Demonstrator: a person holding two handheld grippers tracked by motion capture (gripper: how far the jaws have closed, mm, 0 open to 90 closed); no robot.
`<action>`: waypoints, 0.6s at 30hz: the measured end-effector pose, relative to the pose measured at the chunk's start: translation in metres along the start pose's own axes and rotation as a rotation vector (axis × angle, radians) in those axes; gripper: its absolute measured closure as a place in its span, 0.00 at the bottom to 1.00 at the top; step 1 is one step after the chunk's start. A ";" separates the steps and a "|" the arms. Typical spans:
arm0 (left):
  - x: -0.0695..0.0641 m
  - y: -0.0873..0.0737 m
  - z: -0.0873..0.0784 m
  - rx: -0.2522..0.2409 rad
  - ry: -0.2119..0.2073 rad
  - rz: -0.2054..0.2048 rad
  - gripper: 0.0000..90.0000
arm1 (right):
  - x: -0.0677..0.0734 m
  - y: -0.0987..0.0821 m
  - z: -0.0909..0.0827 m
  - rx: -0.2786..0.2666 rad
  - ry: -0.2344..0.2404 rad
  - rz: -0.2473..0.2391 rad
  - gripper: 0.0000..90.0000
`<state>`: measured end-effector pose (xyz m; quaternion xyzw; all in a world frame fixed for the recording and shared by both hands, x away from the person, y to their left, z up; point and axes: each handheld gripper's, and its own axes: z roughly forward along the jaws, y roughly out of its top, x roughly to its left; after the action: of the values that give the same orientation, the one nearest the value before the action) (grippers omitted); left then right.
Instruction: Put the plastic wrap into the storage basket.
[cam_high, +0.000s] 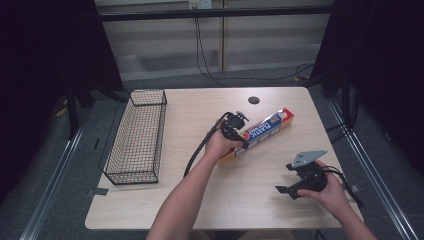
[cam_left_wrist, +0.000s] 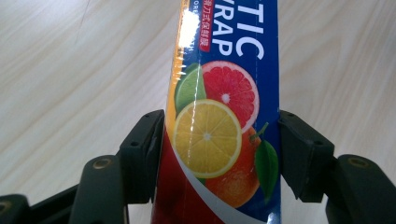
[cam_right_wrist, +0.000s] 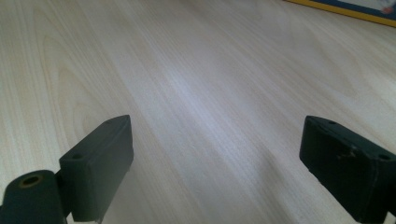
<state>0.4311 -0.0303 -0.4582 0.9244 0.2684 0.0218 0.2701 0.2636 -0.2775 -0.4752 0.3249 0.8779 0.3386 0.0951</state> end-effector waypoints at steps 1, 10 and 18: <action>0.001 -0.005 -0.004 0.010 0.006 0.013 0.43 | 0.000 0.000 0.000 -0.003 -0.001 0.002 0.11; -0.004 -0.038 -0.029 0.049 0.029 -0.005 0.43 | 0.000 0.001 0.002 -0.002 0.001 0.013 0.11; -0.001 -0.019 -0.027 0.010 0.007 -0.036 0.29 | 0.003 0.006 0.007 0.011 0.003 -0.025 0.11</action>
<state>0.4163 -0.0044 -0.4445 0.9206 0.2862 0.0190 0.2650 0.2672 -0.2690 -0.4760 0.3139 0.8840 0.3329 0.0959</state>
